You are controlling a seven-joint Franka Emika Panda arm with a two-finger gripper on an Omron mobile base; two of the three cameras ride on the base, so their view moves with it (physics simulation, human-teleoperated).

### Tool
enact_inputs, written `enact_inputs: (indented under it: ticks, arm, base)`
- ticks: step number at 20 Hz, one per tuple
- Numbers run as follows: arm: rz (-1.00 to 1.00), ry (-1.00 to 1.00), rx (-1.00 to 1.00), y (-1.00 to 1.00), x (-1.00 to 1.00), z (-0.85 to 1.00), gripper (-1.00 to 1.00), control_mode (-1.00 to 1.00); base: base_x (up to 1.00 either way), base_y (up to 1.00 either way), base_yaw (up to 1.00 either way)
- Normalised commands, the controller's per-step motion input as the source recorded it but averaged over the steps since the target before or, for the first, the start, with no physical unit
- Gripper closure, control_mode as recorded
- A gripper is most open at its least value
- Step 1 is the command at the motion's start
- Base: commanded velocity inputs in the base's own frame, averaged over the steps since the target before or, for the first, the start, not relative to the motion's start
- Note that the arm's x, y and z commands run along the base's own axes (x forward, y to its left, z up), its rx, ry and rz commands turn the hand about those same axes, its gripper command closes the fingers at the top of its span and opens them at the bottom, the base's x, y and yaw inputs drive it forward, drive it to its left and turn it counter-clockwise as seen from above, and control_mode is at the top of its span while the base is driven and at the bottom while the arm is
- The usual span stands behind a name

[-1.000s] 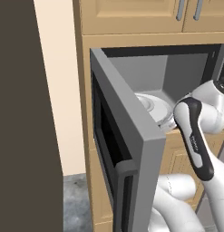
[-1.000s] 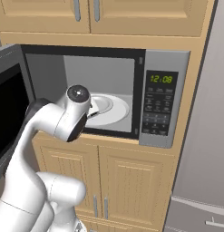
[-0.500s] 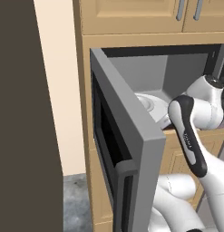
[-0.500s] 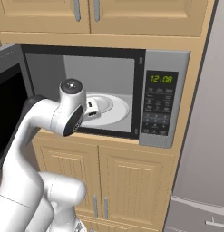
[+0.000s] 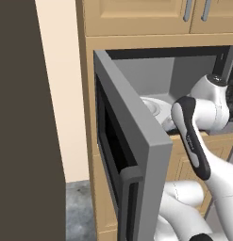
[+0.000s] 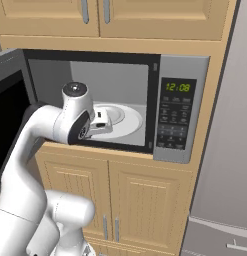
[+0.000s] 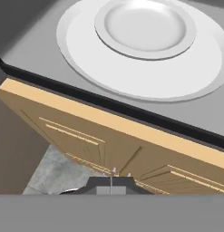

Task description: Pick the chicken drumstick from the counter and place it in the microwave. Then turn on the microwave.

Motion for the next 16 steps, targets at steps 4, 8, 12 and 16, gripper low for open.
enact_inputs:
  ticks: [4, 8, 12, 16]
  arm:
    - [-0.09, 0.02, 0.00, -0.04, 0.00, 0.00, 1.00, -1.00]
    - [-0.02, 0.00, 0.00, -0.02, -0.01, -0.01, 1.00, 1.00]
    - [0.00, 0.00, 0.00, 0.00, 0.00, 0.00, 1.00, 1.00]
    - [0.00, 0.00, 0.00, 0.00, 0.00, 0.00, 1.00, 1.00]
  base:
    - [0.00, 0.00, 0.00]
    - [-0.10, -0.07, -0.05]
    - [-0.16, -0.08, -0.06]
    - [-0.26, -0.16, -0.05]
